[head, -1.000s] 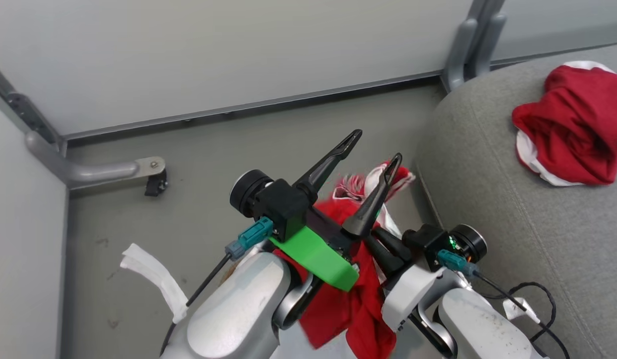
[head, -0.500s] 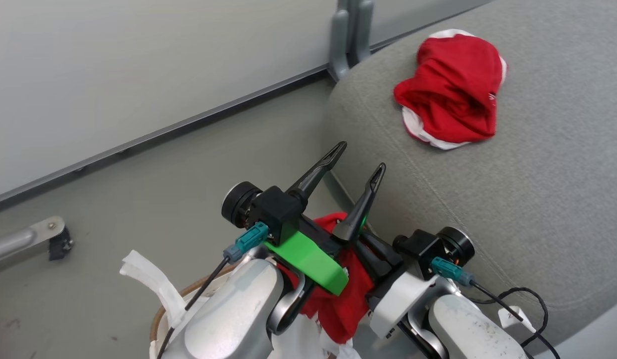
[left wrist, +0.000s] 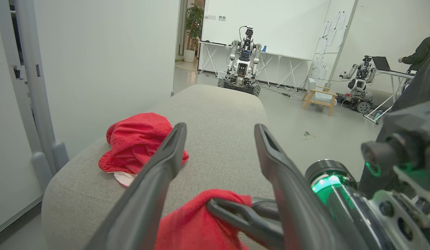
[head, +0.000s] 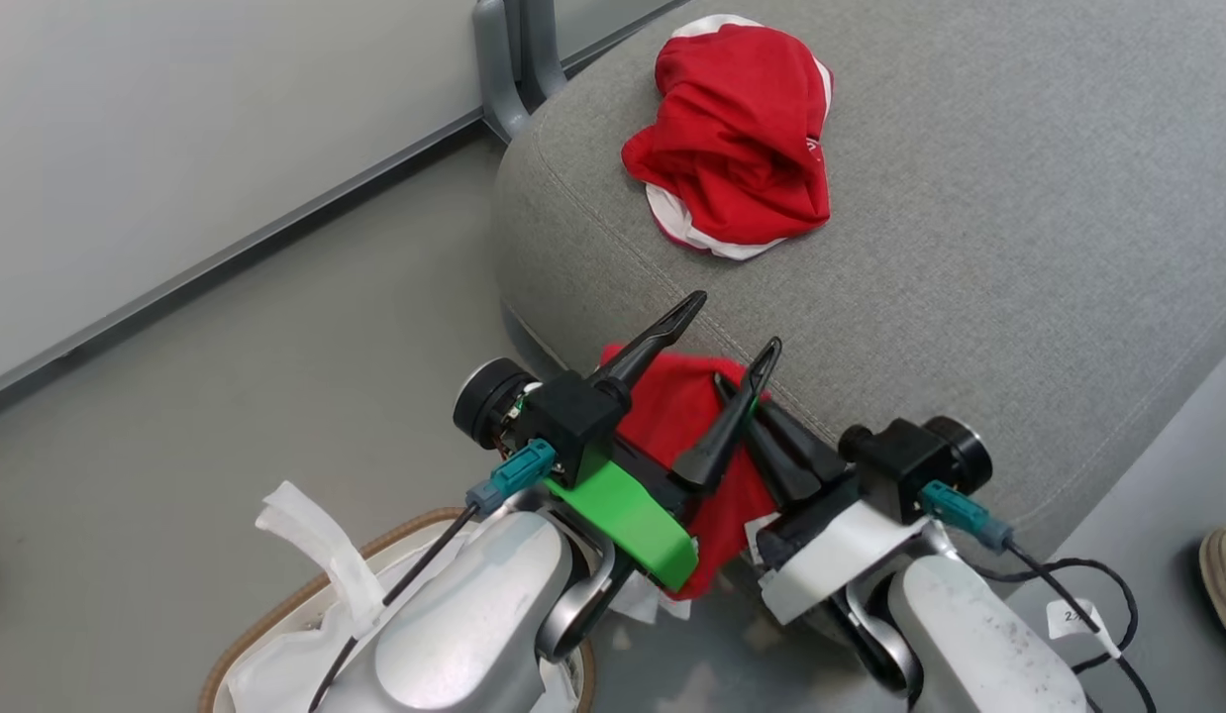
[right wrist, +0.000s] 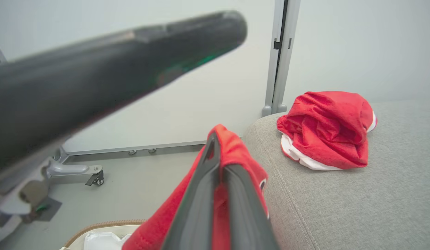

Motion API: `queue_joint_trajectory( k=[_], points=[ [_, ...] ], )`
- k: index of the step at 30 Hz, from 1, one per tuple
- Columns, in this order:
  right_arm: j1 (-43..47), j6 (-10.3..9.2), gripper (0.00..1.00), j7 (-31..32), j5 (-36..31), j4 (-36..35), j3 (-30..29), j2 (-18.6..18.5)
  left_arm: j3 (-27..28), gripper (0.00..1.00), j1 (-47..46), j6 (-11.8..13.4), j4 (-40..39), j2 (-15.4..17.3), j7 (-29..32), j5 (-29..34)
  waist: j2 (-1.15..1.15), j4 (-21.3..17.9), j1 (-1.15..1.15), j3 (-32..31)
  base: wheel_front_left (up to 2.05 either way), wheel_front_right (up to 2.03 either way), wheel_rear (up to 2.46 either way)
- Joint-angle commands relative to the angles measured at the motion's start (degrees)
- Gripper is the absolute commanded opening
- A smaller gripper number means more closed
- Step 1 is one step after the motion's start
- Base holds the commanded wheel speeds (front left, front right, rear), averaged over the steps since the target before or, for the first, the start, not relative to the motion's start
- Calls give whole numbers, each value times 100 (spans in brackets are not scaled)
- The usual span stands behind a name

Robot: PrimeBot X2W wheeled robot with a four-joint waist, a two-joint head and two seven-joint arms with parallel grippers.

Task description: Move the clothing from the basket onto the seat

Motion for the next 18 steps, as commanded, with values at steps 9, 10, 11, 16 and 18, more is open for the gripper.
queue_joint_trajectory(
  k=[9, 10, 11, 16, 18],
  points=[
    [-1003, -8, 0, -13, -79, -391, -1192, -337, 243, 100, -154, -17, -142, 237, 5, 228, 0, 38, 0, 530, 0, 0, 0],
    [-1100, -8, 0, -12, -118, -420, -1336, -390, 235, 100, -182, -16, -162, 244, 5, 240, 0, 85, 0, 583, 0, 0, 0],
    [-1227, -7, 0, -11, -162, -448, -1462, -461, 224, 100, -207, -16, -182, 258, 5, 254, 0, 139, 0, 647, 0, 0, 0],
    [-1939, -8, 0, -11, -346, -538, -1875, -1045, 151, 100, -358, -16, -201, 317, 5, 293, 0, 379, 0, 989, 0, 0, 0],
    [-2235, -8, 0, -11, -432, -509, -1961, -1287, 138, 100, -422, -16, -210, 350, 5, 304, 0, 459, 0, 1143, 0, 0, 0]
  ],
)
